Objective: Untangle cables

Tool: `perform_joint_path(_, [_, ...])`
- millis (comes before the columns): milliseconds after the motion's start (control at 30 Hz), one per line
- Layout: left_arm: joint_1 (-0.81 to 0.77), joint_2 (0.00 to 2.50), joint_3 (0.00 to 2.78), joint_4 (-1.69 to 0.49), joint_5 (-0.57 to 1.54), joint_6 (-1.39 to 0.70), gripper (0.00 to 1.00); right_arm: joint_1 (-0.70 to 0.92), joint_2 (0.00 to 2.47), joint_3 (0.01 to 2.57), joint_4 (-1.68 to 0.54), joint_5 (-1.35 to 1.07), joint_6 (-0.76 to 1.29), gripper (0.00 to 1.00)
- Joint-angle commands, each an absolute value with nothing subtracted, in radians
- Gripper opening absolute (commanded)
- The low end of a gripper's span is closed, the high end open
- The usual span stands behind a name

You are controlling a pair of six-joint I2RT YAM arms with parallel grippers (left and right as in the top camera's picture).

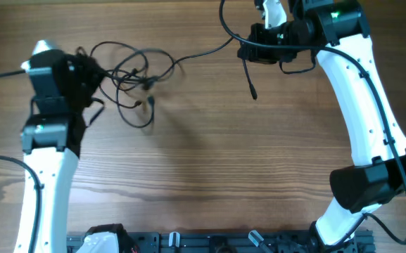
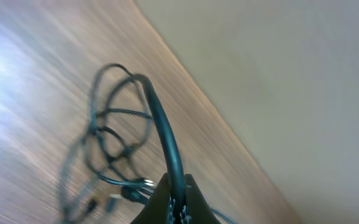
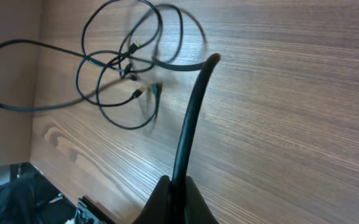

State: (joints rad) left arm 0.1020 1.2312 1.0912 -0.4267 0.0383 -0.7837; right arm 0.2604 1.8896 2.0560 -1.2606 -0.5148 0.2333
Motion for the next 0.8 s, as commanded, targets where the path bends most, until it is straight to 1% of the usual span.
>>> perform_joint_path(0, [0.164, 1.283, 1.100, -0.464, 0.110, -0.817, 0.04, 0.222, 1.811, 2.081, -1.261, -0.474, 0.174, 0.04])
perform_joint_path(133, [0.187, 1.359, 1.100, -0.488, 0.167, -0.809, 0.04, 0.162, 1.713, 2.167, -1.248, -0.471, 0.157, 0.04])
perform_joint_path(233, [0.187, 1.403, 1.100, -0.487, 0.167, -0.685, 0.04, 0.151, 1.642, 2.246, -1.226, -0.467, 0.157, 0.04])
perform_joint_path(400, [0.187, 1.411, 1.100, -0.488, 0.162, -0.505, 0.04, 0.151, 1.632, 2.413, -1.228, -0.474, 0.158, 0.04])
perform_joint_path(433, [0.187, 1.411, 1.100, -0.488, 0.162, -0.470, 0.08, 0.151, 1.632, 2.442, -1.227, -0.484, 0.157, 0.04])
perform_joint_path(467, [0.187, 1.411, 1.100, -0.488, 0.162, -0.436, 0.17, 0.151, 1.632, 2.473, -1.226, -0.505, 0.157, 0.04])
perform_joint_path(533, [0.187, 1.411, 1.100, -0.487, 0.164, -0.333, 0.40, 0.151, 1.631, 2.509, -1.232, -0.545, 0.157, 0.04])
perform_joint_path(633, [0.187, 1.411, 1.100, -0.464, 0.166, -0.213, 0.67, 0.151, 1.632, 2.508, -1.263, -0.555, 0.146, 0.04])
perform_joint_path(667, [0.187, 1.411, 1.100, -0.439, 0.207, -0.146, 0.72, 0.151, 1.634, 2.507, -1.280, -0.555, 0.131, 0.04])
perform_joint_path(733, [0.187, 1.410, 1.100, -0.406, 0.313, -0.087, 0.74, 0.151, 1.638, 2.506, -1.291, -0.556, 0.130, 0.04])
perform_joint_path(767, [0.182, 1.410, 1.100, -0.385, 0.426, -0.050, 0.74, 0.151, 1.638, 2.506, -1.294, -0.556, 0.130, 0.04])
